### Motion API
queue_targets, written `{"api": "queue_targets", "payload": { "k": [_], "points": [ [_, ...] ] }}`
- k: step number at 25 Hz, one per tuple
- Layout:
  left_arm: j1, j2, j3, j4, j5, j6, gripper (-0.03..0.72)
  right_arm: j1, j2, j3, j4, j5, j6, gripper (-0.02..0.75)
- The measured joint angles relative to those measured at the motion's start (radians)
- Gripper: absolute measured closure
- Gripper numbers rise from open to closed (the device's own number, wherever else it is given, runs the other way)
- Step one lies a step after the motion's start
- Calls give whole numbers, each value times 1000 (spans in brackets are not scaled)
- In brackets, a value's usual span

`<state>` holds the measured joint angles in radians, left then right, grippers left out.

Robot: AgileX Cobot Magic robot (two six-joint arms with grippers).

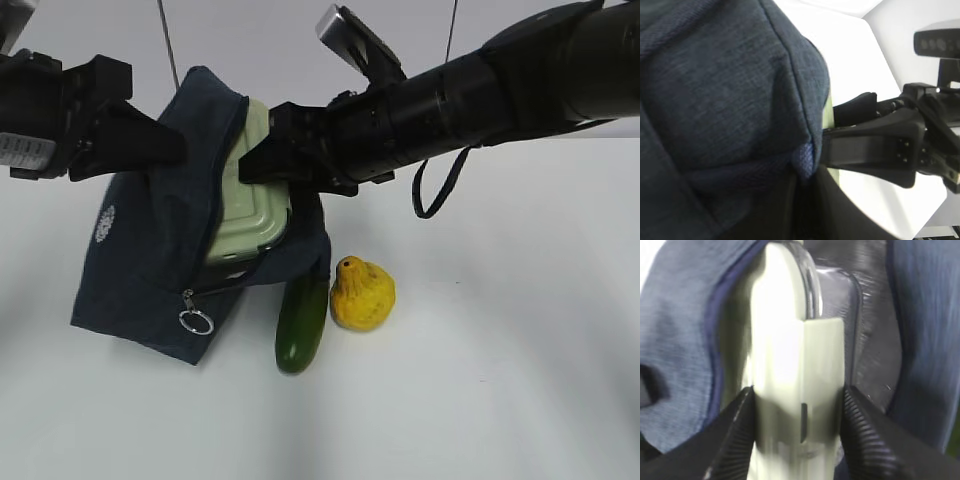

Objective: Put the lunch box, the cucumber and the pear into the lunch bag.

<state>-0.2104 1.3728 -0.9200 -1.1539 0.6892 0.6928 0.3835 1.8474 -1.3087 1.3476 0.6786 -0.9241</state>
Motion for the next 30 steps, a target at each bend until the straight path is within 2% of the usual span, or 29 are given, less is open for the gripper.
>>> {"api": "queue_targets", "payload": {
  "k": [7,13,19,23,27,30],
  "points": [
    [0,0,0,-6,7,23,677,7,64,-4,-48,15,43,355],
    [0,0,0,-81,57,84,677,7,86,-10,-52,29,49,355],
    [0,0,0,-94,60,89,677,7,87,-10,-84,29,49,354],
    [0,0,0,-95,61,91,677,7,90,-10,-101,29,49,313],
    [0,2,0,-62,56,91,677,7,90,-14,-94,38,49,240],
    [0,1,0,-61,54,91,677,7,90,-14,-94,44,49,223]
  ]
}}
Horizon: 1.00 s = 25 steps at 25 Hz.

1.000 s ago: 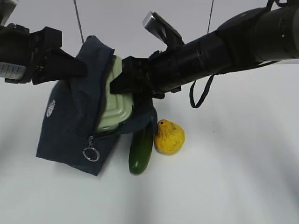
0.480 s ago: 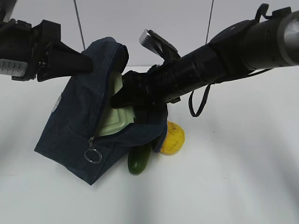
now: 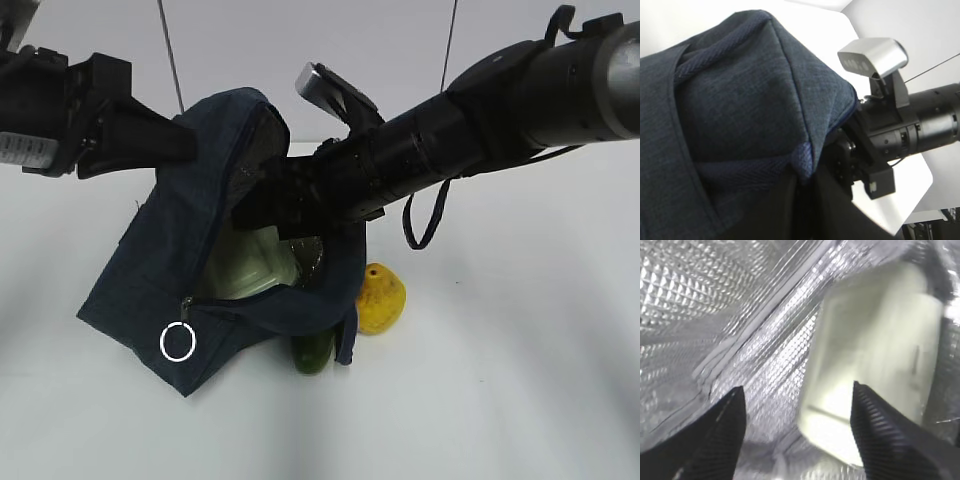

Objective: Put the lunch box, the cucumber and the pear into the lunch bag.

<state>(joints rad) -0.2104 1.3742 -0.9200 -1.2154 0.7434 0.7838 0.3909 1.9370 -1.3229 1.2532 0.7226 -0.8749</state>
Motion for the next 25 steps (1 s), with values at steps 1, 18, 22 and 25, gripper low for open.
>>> {"api": "queue_targets", "payload": {
  "k": [1,18,22,25],
  "points": [
    [0,0,0,8,-1,0,677,0,0,-2,0,5,0,221],
    [84,-1,0,171,-40,-18,677,0,-130,-208,-791,226,389,379],
    [85,-1,0,253,-33,-18,677,0,-138,-210,-950,299,472,425],
    [85,-1,0,294,-32,-19,677,0,-138,-210,-1021,324,512,431]
  ]
}}
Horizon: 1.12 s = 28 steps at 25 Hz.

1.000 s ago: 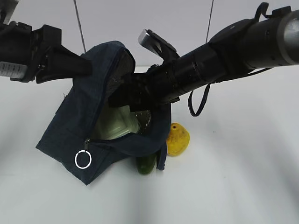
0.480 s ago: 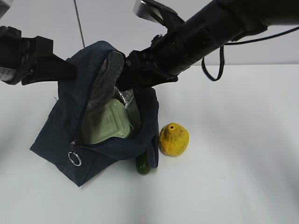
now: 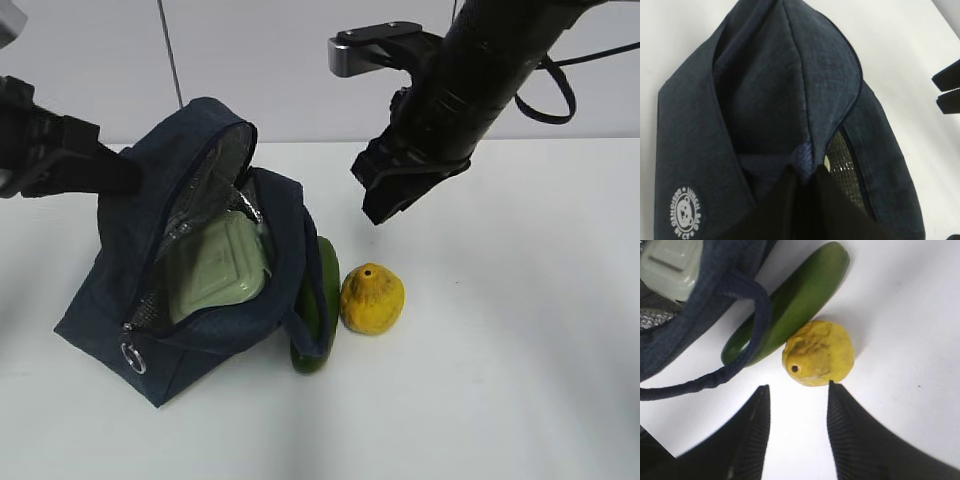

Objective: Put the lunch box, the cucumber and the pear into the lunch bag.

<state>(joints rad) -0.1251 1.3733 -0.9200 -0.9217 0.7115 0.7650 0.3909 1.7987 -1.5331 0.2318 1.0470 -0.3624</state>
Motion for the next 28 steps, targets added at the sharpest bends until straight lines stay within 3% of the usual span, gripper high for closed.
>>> {"api": "queue_targets", "payload": {
  "k": [9,15,21,28],
  "points": [
    [0,0,0,105,-10,-57,678,0,0,0,6,3,28,433],
    [1,0,0,119,-14,-73,678,4,37,0,19,-12,28,428],
    [1,0,0,123,2,-75,678,37,94,0,-11,-25,34,326],
    [1,0,0,156,18,-81,678,37,148,0,-48,-53,56,305]
  ]
}}
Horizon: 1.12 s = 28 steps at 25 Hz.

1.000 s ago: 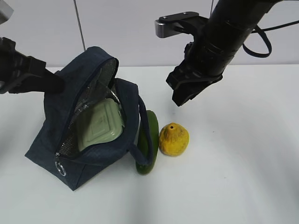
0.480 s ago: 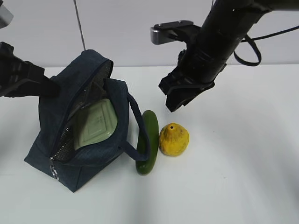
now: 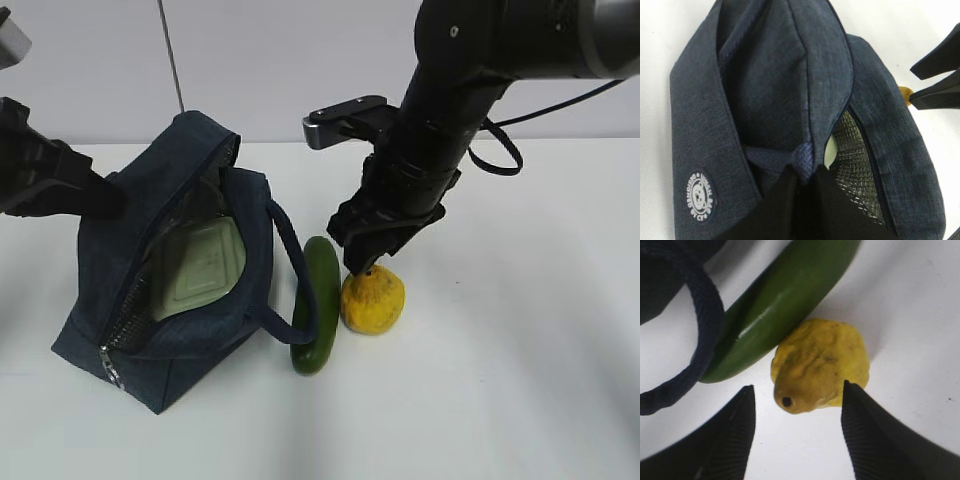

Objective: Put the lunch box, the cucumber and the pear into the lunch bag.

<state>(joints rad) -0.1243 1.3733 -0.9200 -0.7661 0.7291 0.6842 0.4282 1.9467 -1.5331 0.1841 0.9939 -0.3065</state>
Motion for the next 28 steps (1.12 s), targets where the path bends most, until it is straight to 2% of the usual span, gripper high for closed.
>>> {"api": "queue_targets", "payload": {
  "k": [18,28],
  "points": [
    [0,0,0,7,3,-5,678,0,87,0,-28,-60,18,308],
    [0,0,0,7,3,-6,678,0,87,-6,-31,-56,18,438]
  ]
}}
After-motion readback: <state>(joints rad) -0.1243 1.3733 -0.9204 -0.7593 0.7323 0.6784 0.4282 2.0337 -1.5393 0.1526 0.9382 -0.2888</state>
